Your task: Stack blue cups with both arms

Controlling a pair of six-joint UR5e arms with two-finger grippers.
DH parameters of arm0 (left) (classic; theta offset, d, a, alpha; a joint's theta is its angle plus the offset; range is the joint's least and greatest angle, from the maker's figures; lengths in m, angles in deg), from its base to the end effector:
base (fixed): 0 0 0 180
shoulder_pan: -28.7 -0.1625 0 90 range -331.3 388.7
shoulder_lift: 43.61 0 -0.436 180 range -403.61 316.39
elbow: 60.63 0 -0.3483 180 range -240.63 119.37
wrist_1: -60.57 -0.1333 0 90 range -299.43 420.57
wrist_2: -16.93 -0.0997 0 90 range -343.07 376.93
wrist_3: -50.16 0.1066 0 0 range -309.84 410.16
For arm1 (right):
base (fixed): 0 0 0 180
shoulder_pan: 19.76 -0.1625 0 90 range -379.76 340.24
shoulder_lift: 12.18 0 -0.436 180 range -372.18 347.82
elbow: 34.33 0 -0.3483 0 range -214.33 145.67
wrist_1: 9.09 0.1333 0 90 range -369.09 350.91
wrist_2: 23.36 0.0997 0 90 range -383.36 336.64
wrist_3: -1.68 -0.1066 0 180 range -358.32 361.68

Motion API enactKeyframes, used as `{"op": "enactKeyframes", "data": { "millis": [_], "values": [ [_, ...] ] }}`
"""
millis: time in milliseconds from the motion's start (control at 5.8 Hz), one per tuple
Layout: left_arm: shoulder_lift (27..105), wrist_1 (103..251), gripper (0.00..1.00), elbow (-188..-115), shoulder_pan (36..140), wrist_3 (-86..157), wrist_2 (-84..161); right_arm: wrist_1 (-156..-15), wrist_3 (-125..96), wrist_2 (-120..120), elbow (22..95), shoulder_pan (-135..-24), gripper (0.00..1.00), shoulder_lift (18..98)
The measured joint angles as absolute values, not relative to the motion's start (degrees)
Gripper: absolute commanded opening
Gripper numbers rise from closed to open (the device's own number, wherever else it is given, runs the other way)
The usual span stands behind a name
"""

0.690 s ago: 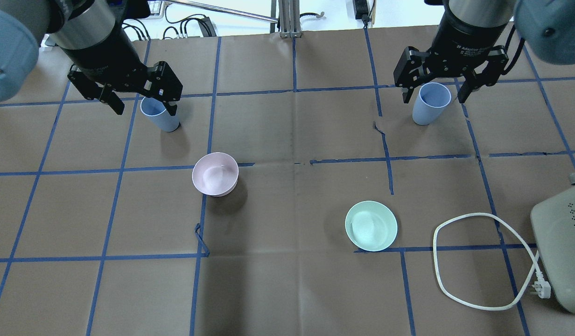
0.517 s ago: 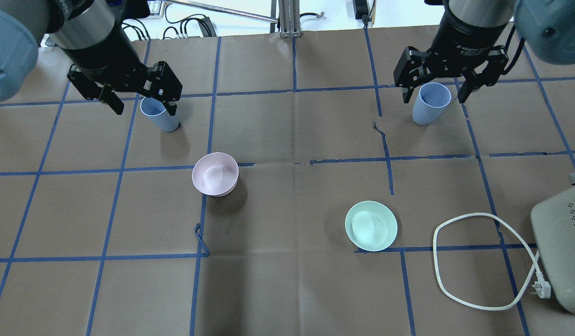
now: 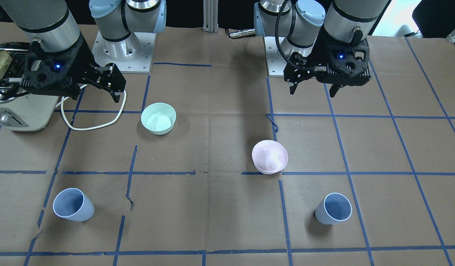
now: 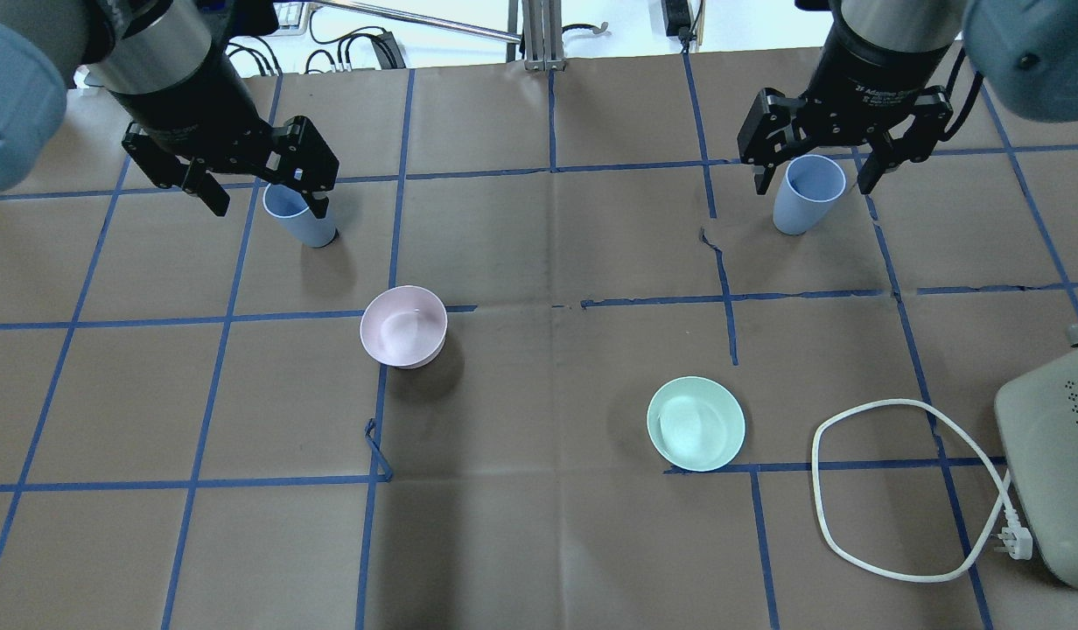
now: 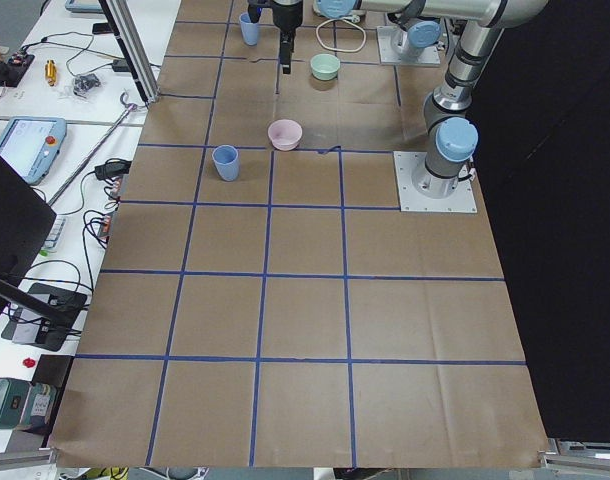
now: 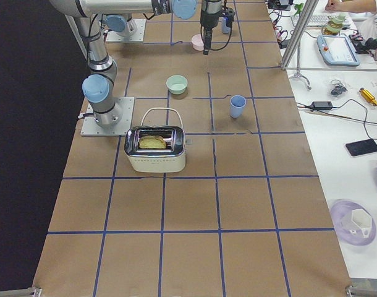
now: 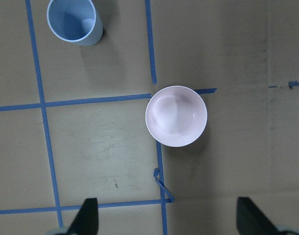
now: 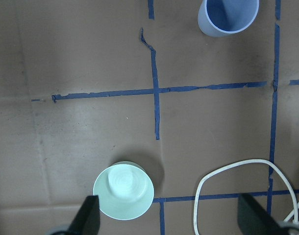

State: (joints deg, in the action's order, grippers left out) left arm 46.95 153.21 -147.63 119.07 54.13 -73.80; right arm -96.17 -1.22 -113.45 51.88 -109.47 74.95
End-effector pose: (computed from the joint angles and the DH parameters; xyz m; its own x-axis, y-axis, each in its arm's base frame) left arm -0.1349 -0.4507 0.5064 -0.9971 0.0757 -0.0125 0.0757 0.9971 0.0044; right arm 0.1308 -0.4667 0.4935 -0.9984 0.0556 0.0033 0.0556 0.9978 0.0348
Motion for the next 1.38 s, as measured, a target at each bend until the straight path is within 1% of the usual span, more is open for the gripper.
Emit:
{"op": "enactKeyframes", "data": {
  "millis": [172, 345, 690, 862, 1034, 1207, 1379],
  "values": [
    [47.92, 152.93, 0.98, -147.65, 118.87, 54.3, -74.15, -96.25, -1.13, -113.42, 51.88, -109.34, 1.0, 74.93],
    [50.79, 150.84, 0.98, -147.04, 118.22, 54.36, -74.44, -97.22, 1.07, -113.41, 51.8, -108.42, 1.0, 74.67],
    [61.37, 139.56, 0.98, -145.17, 114.07, 55.16, -74.29, -101.82, 10.96, -112.9, 50.8, -100.65, 1.0, 71.9],
    [66.42, 133.16, 0.98, -144.6, 112.73, 56.04, -74.27, -105.35, 15.14, -112.82, 48.69, -97.5, 1.0, 67.89],
    [70.5, 128.58, 0.98, -143.57, 112.16, 56.64, -74.29, -108.02, 17.68, -112.87, 45.01, -96.4, 1.0, 63.24],
    [73.63, 126.81, 0.98, -142.31, 111.99, 56.94, -74.27, -109.11, 19.22, -112.92, 41.26, -96.13, 1.0, 58.57],
    [75.63, 126.39, 0.89, -142.15, 111.98, 56.94, -74.08, -109.65, 20.27, -112.83, 39.72, -96.09, 0.99, 55.24]
  ]
}}
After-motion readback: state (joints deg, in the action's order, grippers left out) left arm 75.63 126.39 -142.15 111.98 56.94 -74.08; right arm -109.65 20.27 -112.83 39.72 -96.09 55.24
